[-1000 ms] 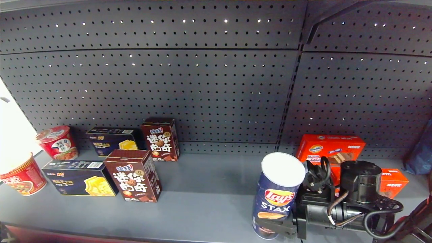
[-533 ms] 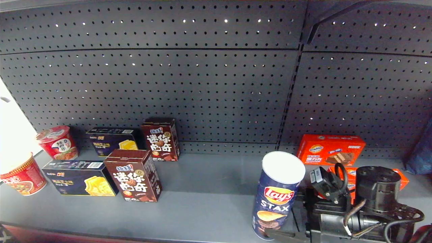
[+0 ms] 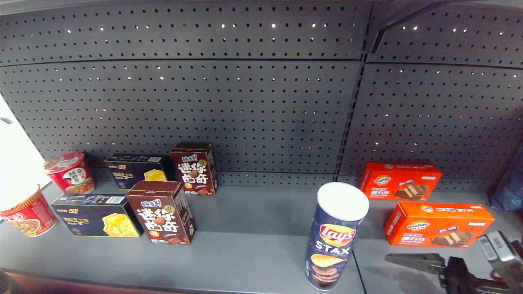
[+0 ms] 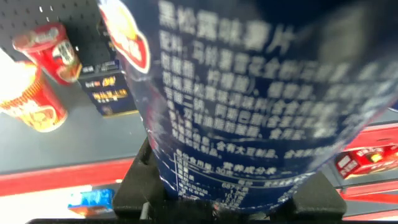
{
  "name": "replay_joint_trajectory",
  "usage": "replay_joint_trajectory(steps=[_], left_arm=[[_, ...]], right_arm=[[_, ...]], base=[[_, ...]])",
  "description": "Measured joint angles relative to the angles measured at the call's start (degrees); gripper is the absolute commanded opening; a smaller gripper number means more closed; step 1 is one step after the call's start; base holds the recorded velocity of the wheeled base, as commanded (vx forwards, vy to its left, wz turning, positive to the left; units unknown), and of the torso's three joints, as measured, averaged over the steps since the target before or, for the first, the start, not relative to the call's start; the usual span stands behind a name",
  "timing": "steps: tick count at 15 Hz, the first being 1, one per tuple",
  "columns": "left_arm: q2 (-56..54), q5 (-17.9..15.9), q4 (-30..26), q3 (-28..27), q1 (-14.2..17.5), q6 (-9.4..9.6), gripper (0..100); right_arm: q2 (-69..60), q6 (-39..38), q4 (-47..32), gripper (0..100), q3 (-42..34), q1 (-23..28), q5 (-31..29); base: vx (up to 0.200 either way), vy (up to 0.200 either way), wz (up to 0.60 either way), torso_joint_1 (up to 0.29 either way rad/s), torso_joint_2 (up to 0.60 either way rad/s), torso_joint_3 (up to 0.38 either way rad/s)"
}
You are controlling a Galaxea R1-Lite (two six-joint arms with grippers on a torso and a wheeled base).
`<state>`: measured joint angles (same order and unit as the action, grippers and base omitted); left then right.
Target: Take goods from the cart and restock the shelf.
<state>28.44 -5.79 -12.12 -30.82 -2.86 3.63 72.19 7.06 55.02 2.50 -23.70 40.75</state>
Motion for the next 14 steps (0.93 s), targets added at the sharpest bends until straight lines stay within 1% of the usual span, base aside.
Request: replay_joint_trajectory(steps=[1,2,3,4,5,6,7,8,9,10,12,14], left_arm=[[0.1,0.0,0.0,-0.8,0.0,0.60,0],[0.4,-0.2,0.0,-1.4,-0.1,0.94,0],[0.9,-0.7,0.0,-2.1,-0.2,1.07,0],[1.7,-2.1,0.0,-2.6,-0.2,1.10,0],[2.6,-4.1,0.1,-3.4,-0.3,1.10,0],[4.0,-7.0,0.1,-4.3,-0.5,1.10,0],[5.9,-10.6,0.4,-5.1,-0.7,1.18,0],[8.0,-14.3,1.3,-5.7,-1.1,1.45,0],[10.0,-16.3,2.6,-6.0,-1.9,1.84,0],[12.3,-17.4,4.4,-6.1,-3.5,2.13,0],[17.0,-18.0,10.4,-6.1,-8.7,2.00,0],[22.3,-18.2,16.2,-6.1,-12.8,1.29,0]], right_arm=[[-5.9,0.0,-7.1,100,0.8,1.0,0.0],[-12.5,0.0,-17.2,100,2.5,2.2,-0.2],[-18.8,-0.1,-28.0,100,4.9,3.3,-0.7],[-25.6,-0.1,-40.5,100,7.9,4.5,-2.2],[-31.7,-0.2,-51.0,100,11.2,5.6,-4.7],[-37.4,-0.6,-60.4,100,15.0,6.6,-8.6],[-42.5,-1.3,-67.0,100,18.5,7.9,-13.0],[-47.4,-2.2,-71.1,100,21.3,9.7,-16.5],[-51.5,-3.3,-72.5,100,22.7,12.0,-18.0],[-55.8,-4.1,-73.7,100,22.8,15.3,-18.6],[-63.5,-5.1,-76.8,100,20.5,20.8,-19.7],[-68.0,-4.8,-78.2,100,17.4,23.0,-23.0]], base=[[0.000,0.000,0.00,0.000,0.00,0.000],[0.000,0.000,0.00,0.000,0.00,0.000],[0.000,0.000,0.00,0.000,0.00,0.000],[0.000,0.000,0.00,0.000,0.00,0.000],[0.000,0.000,0.00,0.000,0.00,0.000],[0.000,0.000,0.00,0.000,0.00,0.000],[0.000,0.000,0.00,0.000,0.00,0.000],[0.000,0.000,0.00,0.000,0.00,0.000],[0.000,0.000,0.00,0.000,0.00,0.000],[0.000,0.000,0.00,0.000,0.00,0.000],[0.000,0.000,0.00,0.000,0.00,0.000],[0.000,0.000,0.00,0.000,0.00,0.000]])
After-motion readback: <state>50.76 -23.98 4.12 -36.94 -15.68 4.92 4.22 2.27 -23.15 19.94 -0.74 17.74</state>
